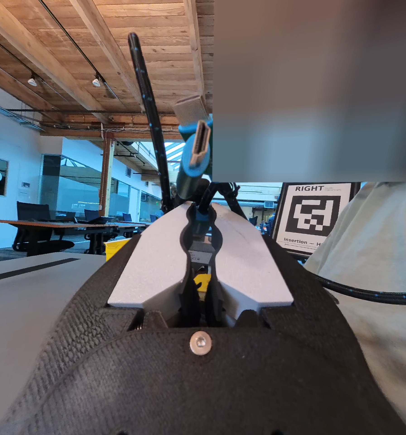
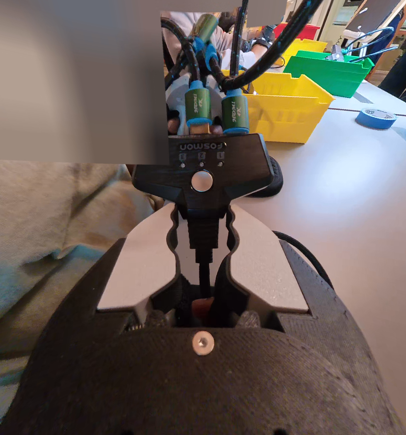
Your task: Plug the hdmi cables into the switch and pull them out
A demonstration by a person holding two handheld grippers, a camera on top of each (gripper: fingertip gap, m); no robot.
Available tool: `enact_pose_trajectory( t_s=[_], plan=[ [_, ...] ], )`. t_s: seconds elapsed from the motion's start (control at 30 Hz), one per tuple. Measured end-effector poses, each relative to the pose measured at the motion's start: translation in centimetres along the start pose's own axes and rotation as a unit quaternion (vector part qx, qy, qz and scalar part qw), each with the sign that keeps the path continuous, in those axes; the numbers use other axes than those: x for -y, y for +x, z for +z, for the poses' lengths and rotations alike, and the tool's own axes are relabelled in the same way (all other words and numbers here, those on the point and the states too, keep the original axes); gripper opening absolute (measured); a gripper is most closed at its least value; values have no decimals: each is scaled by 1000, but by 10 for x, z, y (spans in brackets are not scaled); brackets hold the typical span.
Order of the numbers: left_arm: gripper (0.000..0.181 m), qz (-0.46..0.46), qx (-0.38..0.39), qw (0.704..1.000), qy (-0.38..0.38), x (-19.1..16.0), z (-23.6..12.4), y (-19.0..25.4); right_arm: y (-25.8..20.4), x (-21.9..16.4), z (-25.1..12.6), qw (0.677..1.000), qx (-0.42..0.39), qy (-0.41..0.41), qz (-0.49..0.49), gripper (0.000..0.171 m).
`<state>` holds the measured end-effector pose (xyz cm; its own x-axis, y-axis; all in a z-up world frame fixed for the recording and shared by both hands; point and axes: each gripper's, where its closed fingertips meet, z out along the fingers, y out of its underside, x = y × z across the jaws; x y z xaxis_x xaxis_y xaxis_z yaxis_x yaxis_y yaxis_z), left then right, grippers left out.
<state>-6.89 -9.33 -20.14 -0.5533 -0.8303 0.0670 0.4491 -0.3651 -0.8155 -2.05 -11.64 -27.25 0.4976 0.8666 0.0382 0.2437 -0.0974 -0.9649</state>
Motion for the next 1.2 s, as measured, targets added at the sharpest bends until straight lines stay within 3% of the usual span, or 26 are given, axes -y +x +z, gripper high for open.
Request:
enact_pose_trajectory(
  t_s=[0.23,0.5,1.07,1.2],
  plan=[
    [10,11,-28,999,-33,-4,-5,5,-4,-2,2,1000,12,-6,-8,39],
    [10,3,-22,1000,7,0,-6,4,-4,-2,7,1000,6,-8,-13,40],
    [10,132,-2,991,-29,-5,-7,5,-8,-3,9,1000,5,6,-12,39],
    [11,125,-3,992,-21,-6,-5,9,-9,-5,11,1000,6,-1,-16,40]
  ],
)
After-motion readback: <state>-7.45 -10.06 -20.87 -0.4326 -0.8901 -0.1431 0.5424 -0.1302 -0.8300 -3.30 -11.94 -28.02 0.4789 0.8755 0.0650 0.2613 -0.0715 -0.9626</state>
